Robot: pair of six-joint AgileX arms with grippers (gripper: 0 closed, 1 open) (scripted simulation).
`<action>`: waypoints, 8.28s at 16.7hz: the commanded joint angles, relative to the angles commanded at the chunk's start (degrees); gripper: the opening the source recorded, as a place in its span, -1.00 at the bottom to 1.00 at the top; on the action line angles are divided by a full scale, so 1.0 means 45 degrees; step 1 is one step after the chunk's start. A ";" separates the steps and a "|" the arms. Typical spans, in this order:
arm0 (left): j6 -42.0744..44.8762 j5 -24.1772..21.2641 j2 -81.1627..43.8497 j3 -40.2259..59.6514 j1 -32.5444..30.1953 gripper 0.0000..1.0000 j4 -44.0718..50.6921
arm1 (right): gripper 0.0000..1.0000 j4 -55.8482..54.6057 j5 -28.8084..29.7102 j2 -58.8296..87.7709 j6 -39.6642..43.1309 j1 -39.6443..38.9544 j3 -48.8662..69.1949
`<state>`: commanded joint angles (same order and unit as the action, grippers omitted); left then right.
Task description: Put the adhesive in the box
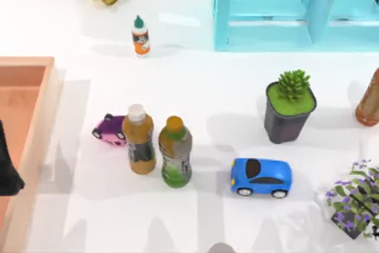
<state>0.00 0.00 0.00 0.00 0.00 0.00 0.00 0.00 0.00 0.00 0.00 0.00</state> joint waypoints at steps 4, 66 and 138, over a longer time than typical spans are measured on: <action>0.0003 0.0065 -0.0389 0.0240 -0.0129 1.00 -0.0024 | 1.00 0.0000 0.0000 0.0000 0.0000 0.0000 0.0000; -0.2748 0.3495 -3.0775 1.9303 -0.4994 -1.00 -0.3501 | 1.00 0.0000 0.0000 0.0000 0.0000 0.0000 0.0000; 0.4047 -0.5797 -1.7313 0.5446 0.6296 -0.10 -0.3376 | 1.00 0.0000 0.0000 0.0000 0.0000 0.0000 0.0000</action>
<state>18.21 -26.09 -77.91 24.51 28.33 -15.19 0.00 0.00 0.00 0.00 0.00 0.00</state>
